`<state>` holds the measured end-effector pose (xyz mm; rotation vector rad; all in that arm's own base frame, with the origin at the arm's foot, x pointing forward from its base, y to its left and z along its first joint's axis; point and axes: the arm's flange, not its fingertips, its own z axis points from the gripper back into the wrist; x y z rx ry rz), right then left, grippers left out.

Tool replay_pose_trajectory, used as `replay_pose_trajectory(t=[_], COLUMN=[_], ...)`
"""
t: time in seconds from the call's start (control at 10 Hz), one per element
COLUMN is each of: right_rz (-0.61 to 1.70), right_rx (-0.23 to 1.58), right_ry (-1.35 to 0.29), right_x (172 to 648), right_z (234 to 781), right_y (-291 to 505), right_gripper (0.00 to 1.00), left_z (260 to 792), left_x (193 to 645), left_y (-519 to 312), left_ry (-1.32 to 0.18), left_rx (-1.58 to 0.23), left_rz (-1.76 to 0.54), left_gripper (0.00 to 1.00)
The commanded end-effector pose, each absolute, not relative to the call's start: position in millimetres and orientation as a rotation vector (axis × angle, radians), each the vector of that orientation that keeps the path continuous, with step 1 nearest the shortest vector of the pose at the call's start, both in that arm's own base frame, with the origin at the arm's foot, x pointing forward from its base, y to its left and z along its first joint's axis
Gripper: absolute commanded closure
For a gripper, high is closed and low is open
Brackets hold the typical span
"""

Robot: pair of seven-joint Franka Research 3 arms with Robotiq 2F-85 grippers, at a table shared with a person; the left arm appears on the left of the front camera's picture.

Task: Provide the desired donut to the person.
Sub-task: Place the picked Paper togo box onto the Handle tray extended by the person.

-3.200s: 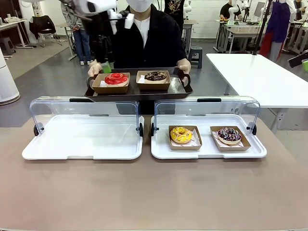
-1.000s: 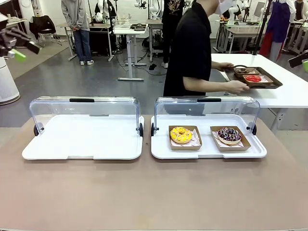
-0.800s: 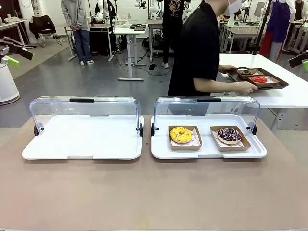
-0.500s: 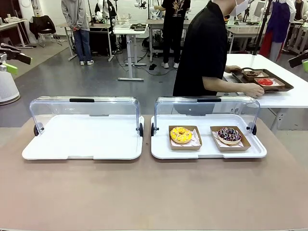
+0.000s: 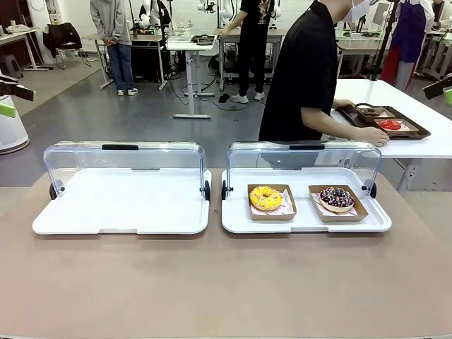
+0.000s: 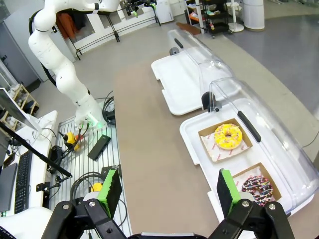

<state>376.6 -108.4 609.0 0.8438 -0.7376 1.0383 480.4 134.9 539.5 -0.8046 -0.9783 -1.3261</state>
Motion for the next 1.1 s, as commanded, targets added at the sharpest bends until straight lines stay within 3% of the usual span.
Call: replay_pose_trajectory(t=[0.0,1.0], right_rz=[1.047,1.047], right_rx=[0.857,0.857], right_ry=[-0.75,-0.75], right_x=[377.0,377.0], right_z=[609.3,609.3], right_y=[-107.7,-107.7], right_gripper=[0.0,0.0], left_z=[541.4,541.4], left_x=[481.9,481.9], left_y=[133.6,133.6], left_ry=[-0.977,-0.977], left_rx=[-0.813,-0.813], left_rz=[-1.336,-1.336], left_gripper=[0.0,0.0])
